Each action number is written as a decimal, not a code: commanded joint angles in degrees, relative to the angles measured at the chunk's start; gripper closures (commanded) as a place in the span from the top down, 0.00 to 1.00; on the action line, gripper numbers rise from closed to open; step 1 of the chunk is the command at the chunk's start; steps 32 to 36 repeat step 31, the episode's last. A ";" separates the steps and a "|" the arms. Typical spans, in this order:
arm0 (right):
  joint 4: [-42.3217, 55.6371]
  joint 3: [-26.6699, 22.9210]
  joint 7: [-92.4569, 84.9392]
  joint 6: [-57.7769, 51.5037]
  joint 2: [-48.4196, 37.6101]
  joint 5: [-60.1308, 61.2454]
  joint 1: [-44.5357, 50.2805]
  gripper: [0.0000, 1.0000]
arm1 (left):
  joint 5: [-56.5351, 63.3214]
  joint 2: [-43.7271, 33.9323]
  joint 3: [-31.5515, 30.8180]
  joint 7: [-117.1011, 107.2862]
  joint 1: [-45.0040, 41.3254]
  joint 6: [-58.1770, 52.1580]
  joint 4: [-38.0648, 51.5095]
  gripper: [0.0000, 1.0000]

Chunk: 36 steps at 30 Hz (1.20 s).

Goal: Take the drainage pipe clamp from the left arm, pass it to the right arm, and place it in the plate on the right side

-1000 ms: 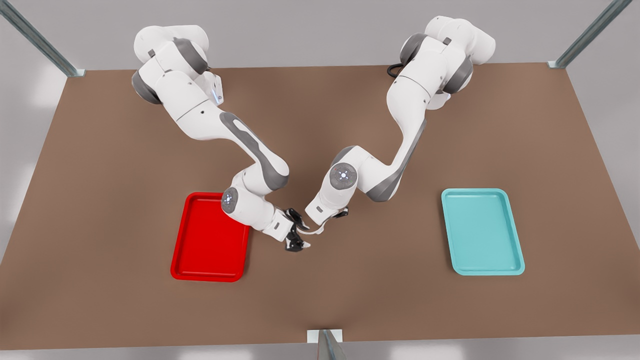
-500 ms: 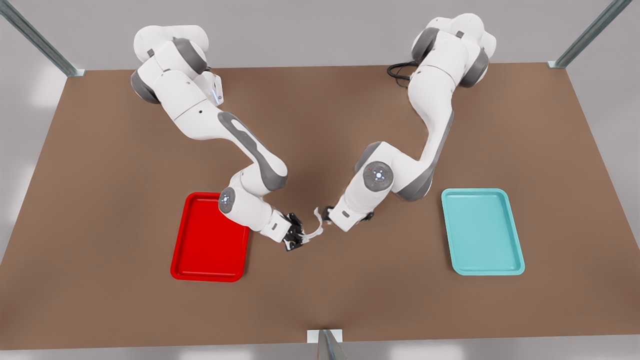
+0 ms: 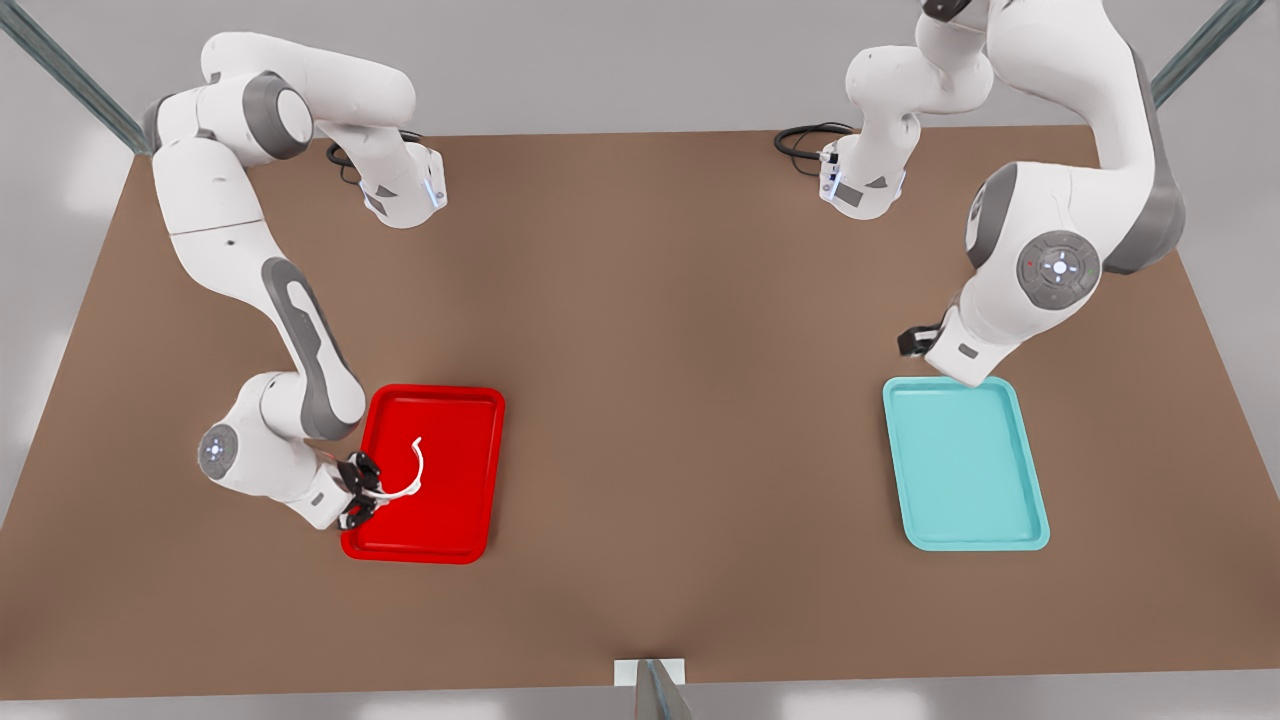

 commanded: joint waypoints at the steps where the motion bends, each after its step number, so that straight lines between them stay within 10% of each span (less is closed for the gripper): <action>1: -0.19 0.76 -9.89 0.28 1.25 1.24 0.27 0.21 | 0.31 -0.09 -0.04 11.59 -0.18 -3.93 0.01 1.00; 6: 0.24 1.11 -9.81 1.33 2.84 3.44 1.93 0.21 | 0.58 -0.09 -0.04 11.77 0.09 -3.67 0.01 1.00; 7: 0.68 1.11 -9.72 1.16 3.01 3.53 2.37 1.00 | 0.58 -0.18 -0.04 11.77 0.09 -3.67 0.01 1.00; 15: 1.65 1.72 -7.88 -4.46 -1.72 4.14 2.46 1.00 | 0.66 -0.18 -0.04 11.77 0.35 -3.75 0.01 1.00; 21: 26.78 0.41 104.63 -59.74 -7.97 -18.88 5.54 1.00 | 0.40 -0.18 0.05 12.12 0.35 -9.47 3.00 1.00; 24: 34.26 0.58 104.10 -70.91 -15.08 -21.61 5.71 1.00 | 0.31 -0.35 0.05 12.12 0.35 -9.55 3.35 1.00; 28: 14.49 -10.49 101.64 -59.50 -31.96 -7.46 6.42 1.00 | -0.92 -0.44 -0.04 12.12 0.26 -11.22 3.52 1.00; 36: 12.99 -10.67 101.55 -58.08 -32.49 -7.28 6.42 1.00 | -0.83 -0.27 -0.04 12.12 0.09 -11.22 4.49 1.00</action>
